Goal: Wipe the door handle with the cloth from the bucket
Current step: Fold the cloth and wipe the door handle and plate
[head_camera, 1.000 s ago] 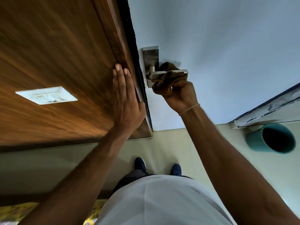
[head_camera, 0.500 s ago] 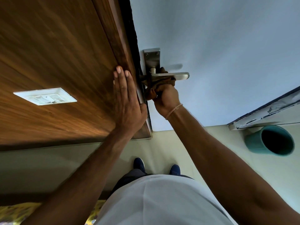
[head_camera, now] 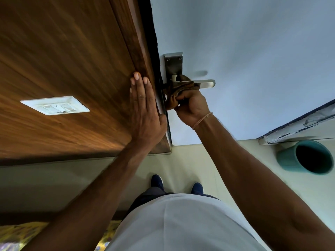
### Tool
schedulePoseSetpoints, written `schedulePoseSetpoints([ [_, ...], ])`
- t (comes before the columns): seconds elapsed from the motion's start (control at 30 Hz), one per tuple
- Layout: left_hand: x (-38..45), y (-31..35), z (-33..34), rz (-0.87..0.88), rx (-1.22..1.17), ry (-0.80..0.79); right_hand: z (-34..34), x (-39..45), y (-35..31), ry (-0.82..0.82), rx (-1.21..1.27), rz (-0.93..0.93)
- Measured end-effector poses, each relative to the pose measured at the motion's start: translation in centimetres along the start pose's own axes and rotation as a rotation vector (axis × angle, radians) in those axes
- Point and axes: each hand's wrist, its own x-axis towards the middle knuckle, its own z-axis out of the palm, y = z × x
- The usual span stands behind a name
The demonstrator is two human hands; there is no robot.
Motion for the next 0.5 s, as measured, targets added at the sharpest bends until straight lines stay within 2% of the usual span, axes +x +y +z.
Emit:
schedulePoseSetpoints([
  [0.17,0.1,0.1,-0.3,0.002,-0.011,-0.011,0.2,-0.3,-0.1,0.037,-0.089,-0.007],
  [0.5,0.0,0.3,-0.2,-0.021,0.014,-0.029,-1.9,-0.9,-1.8,-0.087,0.084,0.061],
])
